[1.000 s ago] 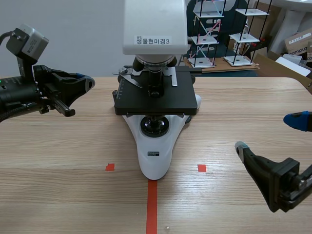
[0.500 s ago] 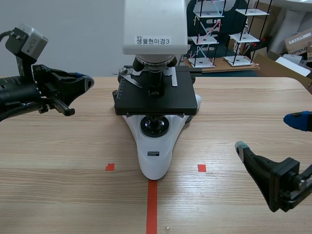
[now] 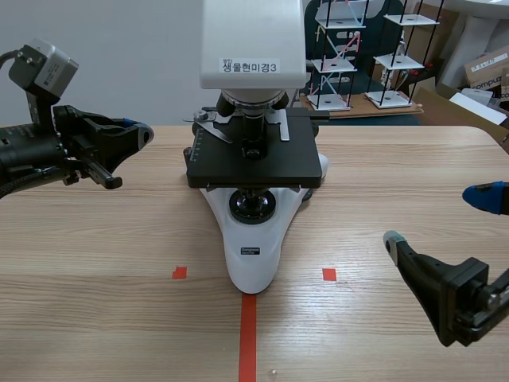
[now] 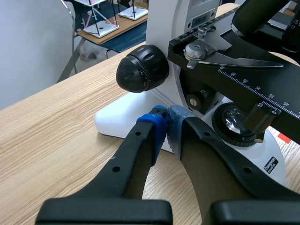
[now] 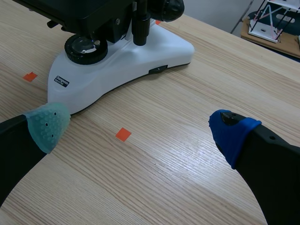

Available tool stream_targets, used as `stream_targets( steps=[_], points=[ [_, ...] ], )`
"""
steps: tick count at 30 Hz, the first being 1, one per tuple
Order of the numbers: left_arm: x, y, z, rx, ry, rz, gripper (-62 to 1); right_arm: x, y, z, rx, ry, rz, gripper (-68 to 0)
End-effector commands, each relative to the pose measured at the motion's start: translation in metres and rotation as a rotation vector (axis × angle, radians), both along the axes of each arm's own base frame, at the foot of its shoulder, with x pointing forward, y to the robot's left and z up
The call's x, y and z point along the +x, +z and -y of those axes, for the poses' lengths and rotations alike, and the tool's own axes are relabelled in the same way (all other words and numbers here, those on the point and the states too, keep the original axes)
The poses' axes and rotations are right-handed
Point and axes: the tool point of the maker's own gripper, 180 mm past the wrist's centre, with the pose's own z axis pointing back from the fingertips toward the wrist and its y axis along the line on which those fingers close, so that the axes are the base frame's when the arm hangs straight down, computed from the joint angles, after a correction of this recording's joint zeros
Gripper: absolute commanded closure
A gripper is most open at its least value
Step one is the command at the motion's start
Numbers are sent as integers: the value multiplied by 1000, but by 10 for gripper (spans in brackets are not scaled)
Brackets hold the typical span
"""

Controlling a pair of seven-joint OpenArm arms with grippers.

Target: Point at the stage clip

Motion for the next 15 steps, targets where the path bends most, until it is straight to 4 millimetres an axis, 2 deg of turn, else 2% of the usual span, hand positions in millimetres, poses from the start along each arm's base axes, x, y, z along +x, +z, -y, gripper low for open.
stream_targets(
  steps=[1,15],
  points=[
    [3,13,1,-38,1,28,-32,2,7,-2,6,13,22,-679],
    [3,14,1,-45,4,26,-32,2,7,-2,6,13,22,-679]
  ],
)
